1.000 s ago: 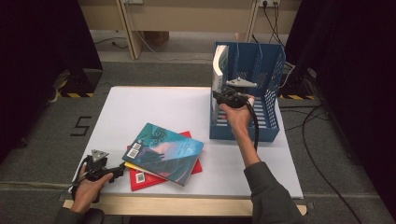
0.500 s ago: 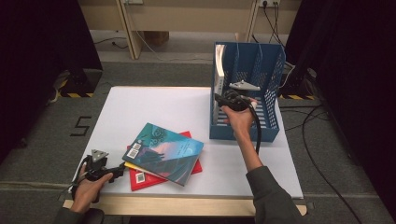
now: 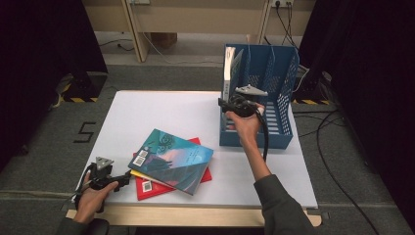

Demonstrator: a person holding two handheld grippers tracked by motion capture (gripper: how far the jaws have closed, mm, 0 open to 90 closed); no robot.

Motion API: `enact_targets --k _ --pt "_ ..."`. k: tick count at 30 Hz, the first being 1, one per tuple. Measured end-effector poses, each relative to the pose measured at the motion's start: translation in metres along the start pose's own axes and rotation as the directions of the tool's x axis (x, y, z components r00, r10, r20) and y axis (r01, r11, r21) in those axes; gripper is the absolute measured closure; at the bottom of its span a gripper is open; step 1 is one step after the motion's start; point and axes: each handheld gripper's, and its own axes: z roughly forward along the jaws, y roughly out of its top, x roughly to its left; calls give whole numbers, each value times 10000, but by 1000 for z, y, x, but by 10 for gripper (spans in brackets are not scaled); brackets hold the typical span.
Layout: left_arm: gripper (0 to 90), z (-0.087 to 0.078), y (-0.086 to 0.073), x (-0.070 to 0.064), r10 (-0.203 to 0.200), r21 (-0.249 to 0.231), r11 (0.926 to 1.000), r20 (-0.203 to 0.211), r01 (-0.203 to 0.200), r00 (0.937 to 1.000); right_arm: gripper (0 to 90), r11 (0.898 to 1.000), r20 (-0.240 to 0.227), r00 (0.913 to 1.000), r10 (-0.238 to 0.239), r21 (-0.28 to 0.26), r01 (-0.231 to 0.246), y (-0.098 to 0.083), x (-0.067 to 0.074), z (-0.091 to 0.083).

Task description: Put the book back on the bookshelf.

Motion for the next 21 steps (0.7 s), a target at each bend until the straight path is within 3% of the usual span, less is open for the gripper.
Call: enact_targets --k 5,10,13,16,17,19,21 --pt "156 0 0 0 -6 -24 10000 8 6 10000 369 10000 -457 9989 -79 55 81 -11 4 -22" --pt "155 -1 0 0 -1 6 10000 -12 1 10000 349 9993 -1169 9929 -226 262 258 -31 13 -42" --pt "155 -1 1 1 -37 -18 10000 -8 37 10000 331 9989 -1615 9869 -43 453 118 -45 17 -51" --pt "154 -2 1 1 -52 -104 9999 -65 52 10000 319 9981 -1669 9860 40 618 64 -60 19 -55" --pt "154 -2 1 1 -3 -120 9999 -72 2 10000 303 9951 -2013 9791 298 983 -101 -68 19 -55" --pt "162 -5 3 3 -242 -326 9992 -120 238 9996 302 9947 -2055 9779 393 1013 -187 -72 19 -56" --pt "162 -5 3 4 -199 -367 9991 -196 192 9996 289 9928 -2068 9774 435 1181 -192 -80 20 -57"
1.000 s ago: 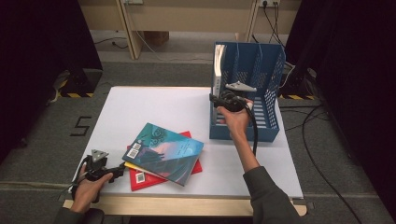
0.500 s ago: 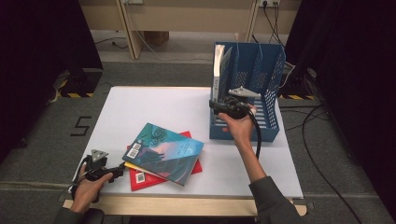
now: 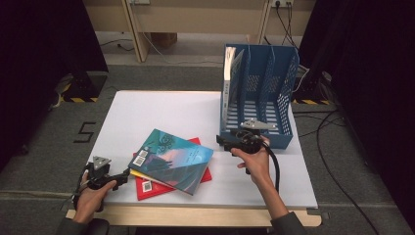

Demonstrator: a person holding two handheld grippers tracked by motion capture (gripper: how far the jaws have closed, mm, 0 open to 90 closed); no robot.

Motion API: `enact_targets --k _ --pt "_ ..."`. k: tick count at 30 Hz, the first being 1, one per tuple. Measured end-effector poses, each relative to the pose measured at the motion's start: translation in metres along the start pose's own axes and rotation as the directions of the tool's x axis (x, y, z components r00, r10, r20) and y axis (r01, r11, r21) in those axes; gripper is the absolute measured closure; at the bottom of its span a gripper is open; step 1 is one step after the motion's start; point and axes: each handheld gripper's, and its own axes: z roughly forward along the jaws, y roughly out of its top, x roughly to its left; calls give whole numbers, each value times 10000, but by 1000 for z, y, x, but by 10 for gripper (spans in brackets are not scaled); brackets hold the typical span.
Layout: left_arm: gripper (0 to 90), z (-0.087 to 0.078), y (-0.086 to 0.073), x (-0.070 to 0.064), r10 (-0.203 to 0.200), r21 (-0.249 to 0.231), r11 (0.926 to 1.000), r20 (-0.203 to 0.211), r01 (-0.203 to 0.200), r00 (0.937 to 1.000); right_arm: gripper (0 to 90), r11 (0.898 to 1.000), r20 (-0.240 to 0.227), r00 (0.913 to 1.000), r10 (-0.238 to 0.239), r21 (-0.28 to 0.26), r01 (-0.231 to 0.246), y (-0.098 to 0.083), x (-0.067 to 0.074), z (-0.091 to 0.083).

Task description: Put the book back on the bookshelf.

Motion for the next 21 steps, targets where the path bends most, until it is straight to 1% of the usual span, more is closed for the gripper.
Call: enact_targets --k 2,4,5,7,8,10,11,12,13,15,18,20,21 --pt "162 0 0 0 -10 6 10000 -23 10 10000 269 9997 -31 10000 -40 229 41 -8 1 0" --pt "163 0 0 0 69 22 10000 -85 -68 9999 267 9990 -47 10000 6 442 -4 -16 1 1" --pt "164 0 0 0 81 2 10000 -85 -81 9999 267 9986 -58 9999 94 530 -90 -20 1 1" --pt "162 0 0 0 56 9 10000 -135 -56 9999 266 9978 -147 9998 122 650 -113 -26 1 0" --pt "164 -1 1 1 -34 -65 10000 -173 33 9998 265 9971 -211 9997 159 750 -143 -30 1 0" --pt "165 -2 3 3 -272 -304 9992 -321 262 9991 260 9962 -146 9997 185 850 -172 -36 1 0" --pt "165 -2 3 4 -376 -376 9986 -352 362 9987 260 9951 -235 9994 236 970 -213 -41 0 -1" --pt "165 -2 4 6 -513 -456 9977 -298 499 9982 260 9951 -235 9994 236 970 -213 -41 0 -1" --pt "165 -2 5 6 -610 -434 9973 -273 598 9978 257 9949 -224 9995 220 990 -196 -43 0 -1" --pt "165 1 9 6 -656 -502 9967 -298 640 9974 253 9942 -156 9993 340 1024 -323 -48 0 -2" --pt "166 6 14 6 -673 -570 9962 -320 654 9972 252 9921 -292 9984 493 1173 -455 -55 2 -1" --pt "168 9 15 7 -637 -479 9969 -373 619 9973 252 9918 -318 9984 472 1203 -430 -57 3 -1" --pt "170 11 16 7 -662 -424 9970 -333 648 9973 252 9911 -412 9980 476 1261 -421 -58 4 -1"
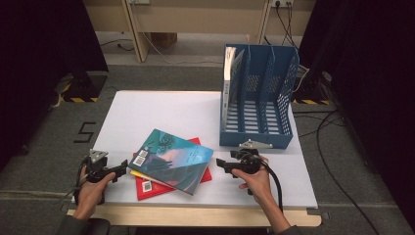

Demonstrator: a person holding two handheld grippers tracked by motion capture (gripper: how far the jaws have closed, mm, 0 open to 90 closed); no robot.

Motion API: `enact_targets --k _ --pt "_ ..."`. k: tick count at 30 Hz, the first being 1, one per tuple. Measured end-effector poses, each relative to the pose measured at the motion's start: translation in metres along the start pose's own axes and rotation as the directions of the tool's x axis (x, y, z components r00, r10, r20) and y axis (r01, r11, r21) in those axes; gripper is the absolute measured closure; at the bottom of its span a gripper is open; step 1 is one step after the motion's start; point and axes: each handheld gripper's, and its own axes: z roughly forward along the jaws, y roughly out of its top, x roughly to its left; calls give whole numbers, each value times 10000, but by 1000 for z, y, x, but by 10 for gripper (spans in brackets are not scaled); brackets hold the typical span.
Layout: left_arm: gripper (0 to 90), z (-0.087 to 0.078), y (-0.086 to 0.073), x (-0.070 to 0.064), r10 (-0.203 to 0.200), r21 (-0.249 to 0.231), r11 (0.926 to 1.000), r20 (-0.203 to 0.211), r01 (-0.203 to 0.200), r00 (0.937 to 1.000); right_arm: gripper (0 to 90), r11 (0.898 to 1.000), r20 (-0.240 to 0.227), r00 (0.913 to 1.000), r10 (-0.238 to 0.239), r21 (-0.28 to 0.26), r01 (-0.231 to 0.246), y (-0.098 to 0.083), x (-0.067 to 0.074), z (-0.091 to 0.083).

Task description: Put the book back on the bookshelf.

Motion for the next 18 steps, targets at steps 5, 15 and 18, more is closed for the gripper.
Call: enact_targets --k 5,15,18 --pt "236 0 1 -3 -82 167 9998 436 75 9990 253 9999 -281 9996 32 111 -29 -4 6 3" --pt "511 -8 1 -19 323 352 9988 802 -352 9963 253 9982 -875 9953 418 459 -379 -13 14 14" --pt "486 -13 -1 -30 974 185 9950 589 -986 9935 253 9963 -1212 9898 752 517 -693 -14 15 19"
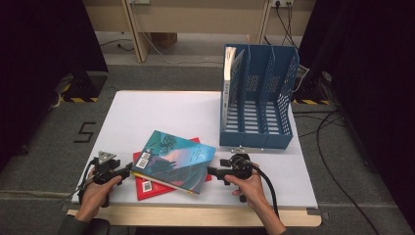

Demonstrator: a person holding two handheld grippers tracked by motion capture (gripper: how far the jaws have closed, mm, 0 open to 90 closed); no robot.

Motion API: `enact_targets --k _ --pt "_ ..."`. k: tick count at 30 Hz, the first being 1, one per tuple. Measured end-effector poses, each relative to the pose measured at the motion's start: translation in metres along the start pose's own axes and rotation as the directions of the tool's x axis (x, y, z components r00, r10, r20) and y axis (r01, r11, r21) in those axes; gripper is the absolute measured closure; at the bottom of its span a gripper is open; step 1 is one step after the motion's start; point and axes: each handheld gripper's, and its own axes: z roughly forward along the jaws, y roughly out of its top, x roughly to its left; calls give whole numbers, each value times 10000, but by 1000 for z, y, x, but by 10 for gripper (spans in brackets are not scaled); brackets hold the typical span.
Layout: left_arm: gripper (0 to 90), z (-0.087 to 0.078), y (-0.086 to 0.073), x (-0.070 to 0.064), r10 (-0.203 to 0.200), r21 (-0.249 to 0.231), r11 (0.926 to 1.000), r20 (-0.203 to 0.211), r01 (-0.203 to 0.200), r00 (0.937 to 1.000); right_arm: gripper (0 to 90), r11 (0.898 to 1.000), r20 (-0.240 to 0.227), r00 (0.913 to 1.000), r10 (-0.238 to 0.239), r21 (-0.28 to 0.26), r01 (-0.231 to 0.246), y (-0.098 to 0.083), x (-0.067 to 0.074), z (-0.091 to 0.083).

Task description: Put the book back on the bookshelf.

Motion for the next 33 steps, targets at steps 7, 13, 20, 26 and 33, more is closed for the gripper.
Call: enact_targets --k 7,13,20,26,33 --pt "407 -10 1 -10 672 -399 9968 -417 -689 9969 253 9995 -112 9996 263 169 -261 -4 -2 3" --pt "393 -14 -2 -21 1079 -293 9937 -137 -1082 9941 253 9991 -318 9990 321 291 -312 -7 0 8" --pt "366 -15 -3 -24 1232 -323 9919 45 -1230 9924 228 9978 -438 9981 437 509 -415 -12 5 11" --pt "203 -15 2 -20 762 -771 9942 97 -752 9970 250 9953 -822 9937 757 659 -703 -23 12 9" --pt "264 -12 1 -25 1089 -554 9925 16 -1087 9940 256 9935 -1040 9894 1010 628 -948 -31 19 12"
